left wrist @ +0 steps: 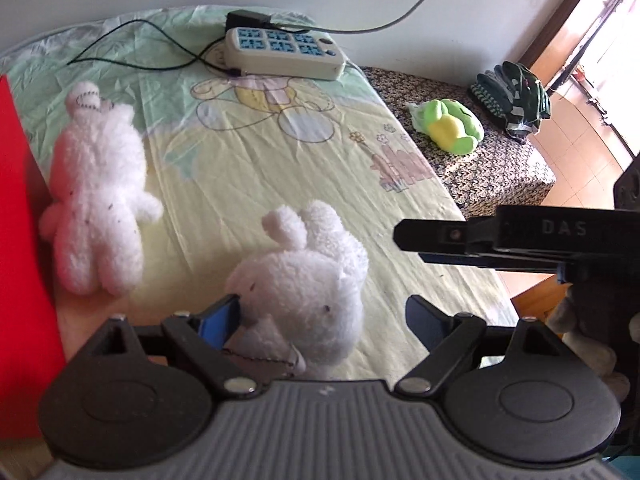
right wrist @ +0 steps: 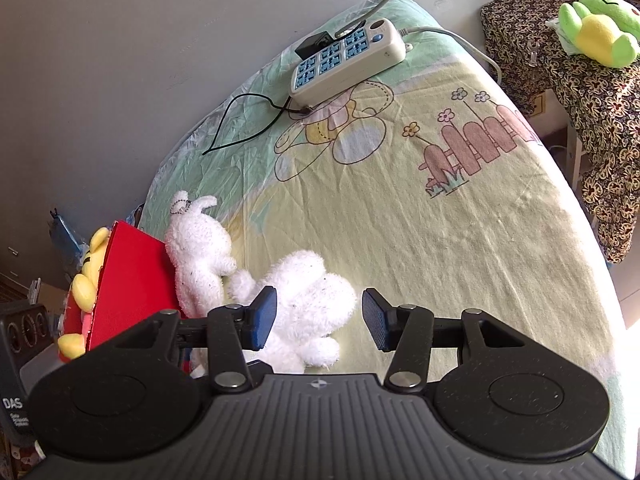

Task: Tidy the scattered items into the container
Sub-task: 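Lower the open right tool onto the white bunny with plaid ears, then close the right tool on the white bunny's body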

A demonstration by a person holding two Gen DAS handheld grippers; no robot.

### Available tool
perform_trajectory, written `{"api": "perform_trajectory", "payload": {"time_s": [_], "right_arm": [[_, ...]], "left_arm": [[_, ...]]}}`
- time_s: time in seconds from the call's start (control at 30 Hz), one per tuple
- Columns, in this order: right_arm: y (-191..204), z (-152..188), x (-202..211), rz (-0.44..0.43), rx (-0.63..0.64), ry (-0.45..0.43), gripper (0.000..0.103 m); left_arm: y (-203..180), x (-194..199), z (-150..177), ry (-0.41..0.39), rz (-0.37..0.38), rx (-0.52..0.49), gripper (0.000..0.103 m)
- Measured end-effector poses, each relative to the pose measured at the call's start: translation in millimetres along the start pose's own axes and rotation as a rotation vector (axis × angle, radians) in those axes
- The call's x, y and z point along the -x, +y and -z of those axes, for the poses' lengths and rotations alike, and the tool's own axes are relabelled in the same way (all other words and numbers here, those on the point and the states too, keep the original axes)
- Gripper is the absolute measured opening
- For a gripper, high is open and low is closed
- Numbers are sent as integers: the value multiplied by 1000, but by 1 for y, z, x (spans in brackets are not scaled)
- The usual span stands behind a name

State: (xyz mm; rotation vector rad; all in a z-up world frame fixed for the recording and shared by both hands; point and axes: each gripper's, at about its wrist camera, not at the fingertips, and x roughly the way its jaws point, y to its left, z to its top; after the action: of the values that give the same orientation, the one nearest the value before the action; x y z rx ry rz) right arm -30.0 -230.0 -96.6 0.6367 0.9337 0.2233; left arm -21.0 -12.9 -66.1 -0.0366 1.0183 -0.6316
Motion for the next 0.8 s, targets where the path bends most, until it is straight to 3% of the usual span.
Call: {"api": "perform_trajectory", "payload": {"time_s": [0.37,0.53,0.6,0.8], "right_arm": [[-29,10,14,34,-70,-23,51],[-48,16,28,67,-117,-56,51],[-55,19,34,75,-137,-71,51],[-62,27,50,67,-133,-118,51]], "left_arm": [[-77,-2,19,43,148,-277,88],[-106,-15,28,123,231,-371,88],[-113,-17,31,142,241,-399,88],[-101,-5,20,84,249,-359,88]]}}
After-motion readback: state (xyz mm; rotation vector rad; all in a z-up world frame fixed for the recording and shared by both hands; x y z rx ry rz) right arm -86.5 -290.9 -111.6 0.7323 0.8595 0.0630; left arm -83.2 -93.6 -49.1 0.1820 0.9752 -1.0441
